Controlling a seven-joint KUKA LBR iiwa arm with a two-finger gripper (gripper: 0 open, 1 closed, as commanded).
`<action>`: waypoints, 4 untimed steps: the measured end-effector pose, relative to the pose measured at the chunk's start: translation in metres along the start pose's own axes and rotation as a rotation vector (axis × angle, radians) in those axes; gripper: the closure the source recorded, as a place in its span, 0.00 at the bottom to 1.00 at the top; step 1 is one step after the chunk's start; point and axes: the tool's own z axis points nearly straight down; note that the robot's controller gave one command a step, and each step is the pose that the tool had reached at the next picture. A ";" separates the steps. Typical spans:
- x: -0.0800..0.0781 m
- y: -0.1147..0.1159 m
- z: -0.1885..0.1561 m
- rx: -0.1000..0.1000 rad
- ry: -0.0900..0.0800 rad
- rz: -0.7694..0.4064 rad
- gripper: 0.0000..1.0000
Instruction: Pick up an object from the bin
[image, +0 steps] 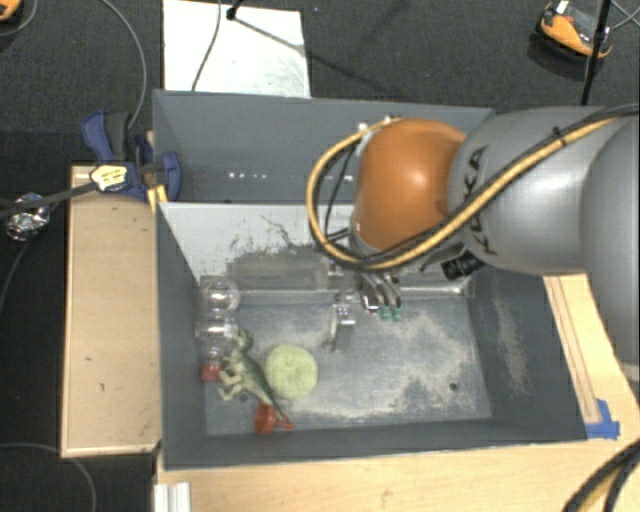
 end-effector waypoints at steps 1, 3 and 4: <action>-0.002 -0.001 -0.005 -0.001 -0.008 0.003 0.00; 0.017 0.018 0.061 0.000 -0.008 -0.239 0.00; 0.035 0.035 0.093 0.000 -0.013 -0.420 1.00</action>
Offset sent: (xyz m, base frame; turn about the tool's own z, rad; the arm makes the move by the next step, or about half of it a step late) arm -0.0427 0.0136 -0.0935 -0.2057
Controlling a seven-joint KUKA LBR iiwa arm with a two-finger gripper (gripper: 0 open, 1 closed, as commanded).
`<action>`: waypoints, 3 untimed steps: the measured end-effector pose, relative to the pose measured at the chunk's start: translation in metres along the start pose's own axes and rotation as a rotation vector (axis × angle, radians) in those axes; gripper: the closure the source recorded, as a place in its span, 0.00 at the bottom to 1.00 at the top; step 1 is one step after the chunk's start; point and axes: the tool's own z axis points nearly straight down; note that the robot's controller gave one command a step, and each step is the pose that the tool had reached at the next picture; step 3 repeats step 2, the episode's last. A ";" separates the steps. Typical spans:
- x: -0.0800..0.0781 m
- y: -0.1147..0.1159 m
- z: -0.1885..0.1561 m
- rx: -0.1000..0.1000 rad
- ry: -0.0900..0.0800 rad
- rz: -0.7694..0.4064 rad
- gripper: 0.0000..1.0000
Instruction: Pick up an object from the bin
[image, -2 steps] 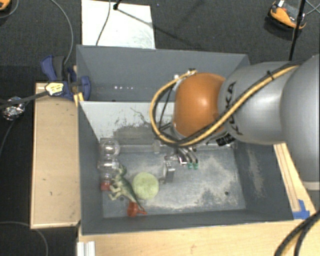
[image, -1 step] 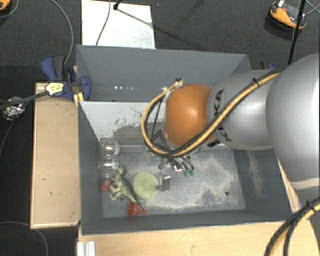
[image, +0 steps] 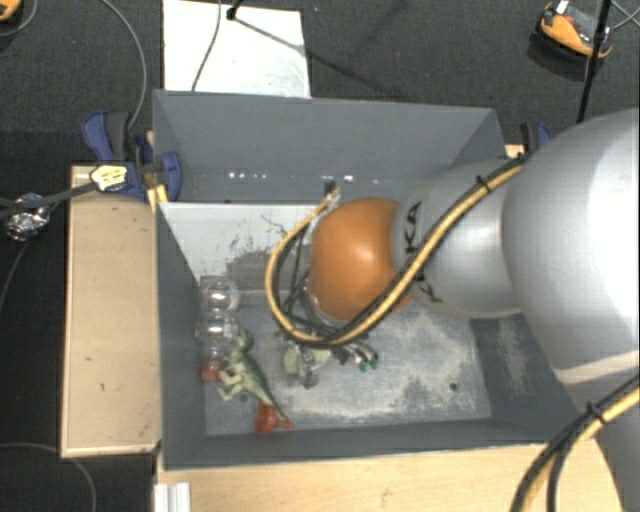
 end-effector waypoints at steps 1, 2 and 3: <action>0.000 0.000 0.000 0.000 0.000 0.002 1.00; -0.008 0.000 -0.148 0.001 -0.007 -0.027 1.00; -0.008 0.000 -0.148 0.001 -0.007 -0.027 1.00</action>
Offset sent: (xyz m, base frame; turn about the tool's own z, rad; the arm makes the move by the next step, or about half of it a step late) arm 0.0038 0.0025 0.1459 -0.0305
